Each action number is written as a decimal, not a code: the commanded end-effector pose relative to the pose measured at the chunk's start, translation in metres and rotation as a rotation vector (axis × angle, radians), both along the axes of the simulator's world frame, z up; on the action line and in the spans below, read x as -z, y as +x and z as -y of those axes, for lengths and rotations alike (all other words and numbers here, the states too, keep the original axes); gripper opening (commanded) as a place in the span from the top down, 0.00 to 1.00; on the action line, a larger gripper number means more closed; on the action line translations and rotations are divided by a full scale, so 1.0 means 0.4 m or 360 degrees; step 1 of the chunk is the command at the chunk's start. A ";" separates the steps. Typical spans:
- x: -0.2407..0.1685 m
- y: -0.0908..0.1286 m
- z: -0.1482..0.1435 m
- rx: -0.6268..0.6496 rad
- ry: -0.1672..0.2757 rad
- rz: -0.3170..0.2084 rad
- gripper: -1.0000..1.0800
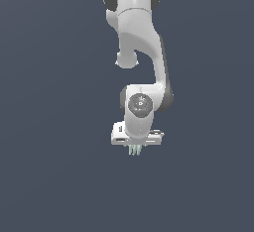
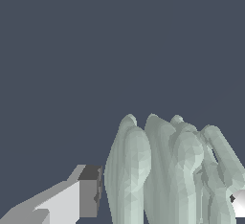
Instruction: Pick up the object and move it to a goal position.
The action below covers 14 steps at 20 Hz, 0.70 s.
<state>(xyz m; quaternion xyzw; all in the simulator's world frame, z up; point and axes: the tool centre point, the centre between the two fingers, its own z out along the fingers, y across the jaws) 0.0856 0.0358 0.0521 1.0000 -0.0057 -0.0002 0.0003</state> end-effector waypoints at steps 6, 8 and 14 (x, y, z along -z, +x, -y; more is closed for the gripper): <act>-0.017 -0.074 -0.212 -0.0003 0.0001 0.0001 1.00; -0.021 -0.093 -0.267 -0.0003 0.0001 0.0001 1.00; -0.032 -0.136 -0.402 -0.0003 0.0001 0.0001 1.00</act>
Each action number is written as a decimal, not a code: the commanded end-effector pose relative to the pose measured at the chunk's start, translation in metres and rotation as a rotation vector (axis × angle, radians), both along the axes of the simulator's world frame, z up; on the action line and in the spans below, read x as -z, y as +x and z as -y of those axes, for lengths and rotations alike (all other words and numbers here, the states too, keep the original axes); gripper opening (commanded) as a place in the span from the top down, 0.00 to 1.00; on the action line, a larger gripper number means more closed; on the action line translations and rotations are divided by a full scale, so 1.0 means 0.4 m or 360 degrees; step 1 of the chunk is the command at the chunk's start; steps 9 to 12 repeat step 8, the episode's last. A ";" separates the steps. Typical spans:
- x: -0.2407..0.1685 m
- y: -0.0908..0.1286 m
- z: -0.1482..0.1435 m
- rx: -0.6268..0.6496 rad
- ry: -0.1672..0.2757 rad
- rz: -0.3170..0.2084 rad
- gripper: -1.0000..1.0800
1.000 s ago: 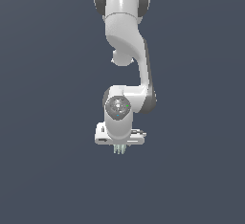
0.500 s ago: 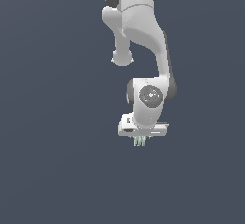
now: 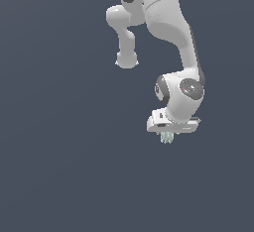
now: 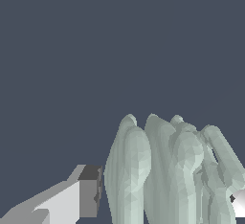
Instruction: Pick up the object and move it to a goal position.
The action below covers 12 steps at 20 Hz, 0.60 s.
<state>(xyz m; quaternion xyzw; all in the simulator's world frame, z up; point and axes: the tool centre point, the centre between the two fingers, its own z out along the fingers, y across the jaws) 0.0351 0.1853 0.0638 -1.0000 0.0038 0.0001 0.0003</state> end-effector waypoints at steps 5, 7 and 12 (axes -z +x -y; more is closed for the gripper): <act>-0.007 -0.025 -0.086 0.0003 -0.0001 0.0000 1.00; -0.008 -0.028 -0.094 0.0003 -0.0001 0.0000 1.00; -0.008 -0.028 -0.095 0.0003 -0.0001 0.0000 1.00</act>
